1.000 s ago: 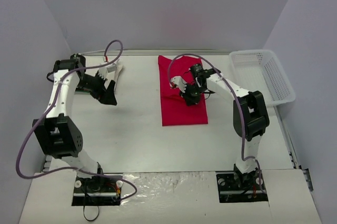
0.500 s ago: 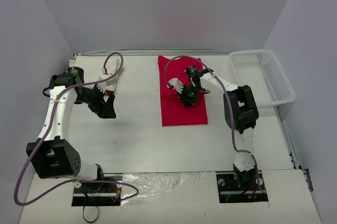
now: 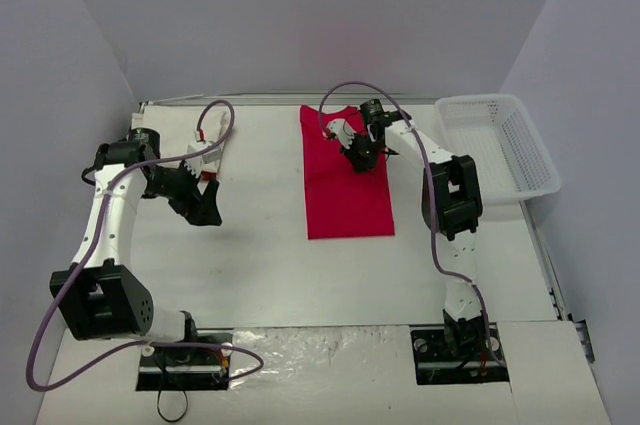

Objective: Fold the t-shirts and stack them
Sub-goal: Fold the folded rectangular tshirt in 1/3 of the way, then grab one side of the 2/3 rectangular tshirt with both arms

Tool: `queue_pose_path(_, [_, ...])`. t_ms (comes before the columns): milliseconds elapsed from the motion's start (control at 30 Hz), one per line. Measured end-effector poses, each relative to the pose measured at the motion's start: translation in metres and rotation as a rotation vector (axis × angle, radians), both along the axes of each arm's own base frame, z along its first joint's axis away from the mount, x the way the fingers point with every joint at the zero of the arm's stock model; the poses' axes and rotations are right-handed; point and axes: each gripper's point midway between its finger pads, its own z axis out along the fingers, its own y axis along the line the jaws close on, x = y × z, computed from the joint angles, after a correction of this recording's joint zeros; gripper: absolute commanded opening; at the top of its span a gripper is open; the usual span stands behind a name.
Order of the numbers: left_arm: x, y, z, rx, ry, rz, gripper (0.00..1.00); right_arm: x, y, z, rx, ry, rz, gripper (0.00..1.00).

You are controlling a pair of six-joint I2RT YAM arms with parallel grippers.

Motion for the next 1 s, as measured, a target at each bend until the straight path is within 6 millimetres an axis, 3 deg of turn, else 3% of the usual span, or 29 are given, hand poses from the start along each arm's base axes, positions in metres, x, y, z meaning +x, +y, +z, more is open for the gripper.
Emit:
queue_pose_path(200, [0.004,-0.005,0.000,0.028,-0.035,-0.007,0.90,0.018,-0.017,0.008,-0.021,-0.032,-0.087,0.00])
queue_pose_path(300, [0.005,-0.025,0.002,0.107,-0.102,-0.083,0.97,0.011,-0.027,0.019,-0.043,-0.041,-0.137,0.00])
queue_pose_path(400, [-0.002,-0.061,0.005,0.150,-0.156,-0.213,0.94,-0.015,-0.041,0.040,-0.061,-0.045,-0.181,0.11])
queue_pose_path(500, [-0.003,-0.086,0.003,0.172,-0.167,-0.310,0.94,-0.054,-0.058,0.072,-0.062,-0.068,-0.215,0.20])
queue_pose_path(633, [0.010,-0.110,-0.021,0.239,-0.165,-0.385,0.94,-0.101,-0.080,0.103,-0.055,-0.116,-0.255,0.33])
queue_pose_path(700, [0.015,-0.124,-0.038,0.289,-0.165,-0.431,0.94,-0.124,-0.092,0.102,-0.074,-0.103,-0.277,0.39])
queue_pose_path(800, [0.019,-0.151,-0.062,0.349,-0.187,-0.500,0.94,-0.142,-0.110,0.093,-0.097,-0.071,-0.324,0.41])
queue_pose_path(1000, [0.026,-0.194,-0.093,0.392,-0.216,-0.572,0.94,-0.148,-0.131,0.091,-0.106,-0.051,-0.427,0.41])
